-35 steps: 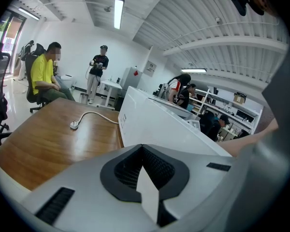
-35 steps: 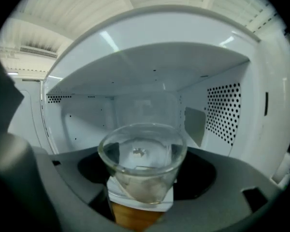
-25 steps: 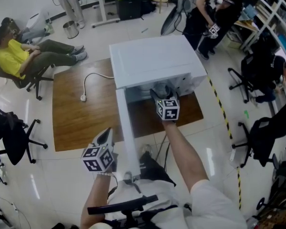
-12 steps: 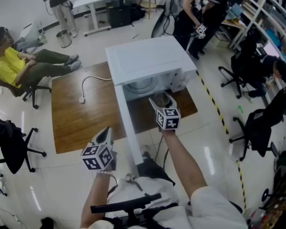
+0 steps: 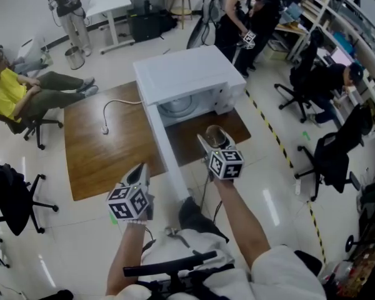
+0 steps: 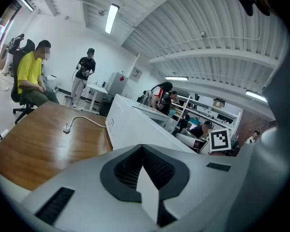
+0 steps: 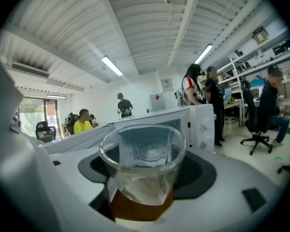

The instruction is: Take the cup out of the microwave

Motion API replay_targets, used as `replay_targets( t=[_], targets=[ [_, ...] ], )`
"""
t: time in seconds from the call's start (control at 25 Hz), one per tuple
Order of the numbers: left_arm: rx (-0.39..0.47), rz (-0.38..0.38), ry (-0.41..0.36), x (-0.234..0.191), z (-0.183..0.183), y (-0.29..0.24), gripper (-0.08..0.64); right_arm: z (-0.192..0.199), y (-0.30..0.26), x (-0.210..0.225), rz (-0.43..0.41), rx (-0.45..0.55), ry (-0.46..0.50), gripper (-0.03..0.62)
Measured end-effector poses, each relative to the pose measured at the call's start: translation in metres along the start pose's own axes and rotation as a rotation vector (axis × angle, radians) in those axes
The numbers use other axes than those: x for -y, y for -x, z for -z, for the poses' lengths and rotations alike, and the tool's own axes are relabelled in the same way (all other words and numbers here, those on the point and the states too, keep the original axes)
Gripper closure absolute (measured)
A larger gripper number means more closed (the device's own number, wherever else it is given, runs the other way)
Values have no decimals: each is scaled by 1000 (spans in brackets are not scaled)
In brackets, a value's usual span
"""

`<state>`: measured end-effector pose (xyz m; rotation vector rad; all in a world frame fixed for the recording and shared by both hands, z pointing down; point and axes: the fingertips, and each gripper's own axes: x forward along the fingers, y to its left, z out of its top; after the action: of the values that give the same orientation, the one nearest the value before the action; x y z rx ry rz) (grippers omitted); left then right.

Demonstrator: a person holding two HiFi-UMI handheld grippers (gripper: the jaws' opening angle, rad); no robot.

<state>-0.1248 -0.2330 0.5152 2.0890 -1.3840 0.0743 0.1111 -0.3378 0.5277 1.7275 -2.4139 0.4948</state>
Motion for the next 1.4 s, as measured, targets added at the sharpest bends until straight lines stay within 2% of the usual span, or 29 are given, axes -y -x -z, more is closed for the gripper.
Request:
replay_targets(
  t=[0.44, 0.72, 0.92, 1.4],
  targets=[
    [8, 67, -18, 23, 4, 12, 572, -17, 85, -12, 38, 60, -34, 216],
    [36, 90, -37, 36, -11, 25, 572, -22, 128, -26, 53, 94, -59, 216],
    [45, 105, -71, 48, -19, 28, 572, -17, 145, -34, 58, 108, -108, 216],
    [39, 90, -20, 40, -7, 30, 572, -29, 153, -39, 3, 164, -164, 218]
  ],
)
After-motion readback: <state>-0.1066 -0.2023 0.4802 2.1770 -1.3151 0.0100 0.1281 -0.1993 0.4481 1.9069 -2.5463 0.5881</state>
